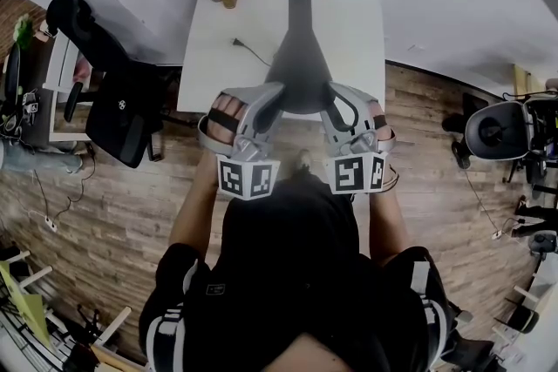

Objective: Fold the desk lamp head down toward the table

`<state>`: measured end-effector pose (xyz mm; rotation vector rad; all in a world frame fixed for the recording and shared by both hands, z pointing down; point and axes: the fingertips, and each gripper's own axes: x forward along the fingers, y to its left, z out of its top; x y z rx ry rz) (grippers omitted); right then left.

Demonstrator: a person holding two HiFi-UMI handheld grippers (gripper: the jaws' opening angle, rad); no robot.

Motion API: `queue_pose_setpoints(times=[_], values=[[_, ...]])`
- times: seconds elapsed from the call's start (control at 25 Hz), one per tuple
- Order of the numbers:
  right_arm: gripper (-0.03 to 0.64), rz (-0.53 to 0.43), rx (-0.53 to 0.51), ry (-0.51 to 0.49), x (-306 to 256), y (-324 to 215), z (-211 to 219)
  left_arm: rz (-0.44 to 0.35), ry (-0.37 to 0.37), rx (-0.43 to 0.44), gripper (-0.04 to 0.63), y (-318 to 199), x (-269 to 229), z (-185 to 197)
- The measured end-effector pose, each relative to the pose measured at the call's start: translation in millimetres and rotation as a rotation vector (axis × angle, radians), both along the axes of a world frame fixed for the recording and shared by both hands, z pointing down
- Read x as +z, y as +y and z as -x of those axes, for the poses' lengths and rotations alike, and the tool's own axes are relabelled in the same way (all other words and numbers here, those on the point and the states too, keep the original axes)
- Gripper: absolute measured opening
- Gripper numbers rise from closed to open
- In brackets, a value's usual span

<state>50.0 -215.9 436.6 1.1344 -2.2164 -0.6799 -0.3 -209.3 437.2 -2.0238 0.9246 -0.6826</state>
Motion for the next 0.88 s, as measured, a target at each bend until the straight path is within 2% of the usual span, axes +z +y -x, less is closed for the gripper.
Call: queue_pose_setpoints(times=[0.6,0.88], values=[[0.098,-0.167,0.015,0.157,41,-5,-1,-0.166,-0.056,-0.044,0.075,-5,40,-1],[0.109,-0.233,0.022,0.256,70,-11,-2,-0.233,-0.121,-0.074,0.087,-11,69,-1]])
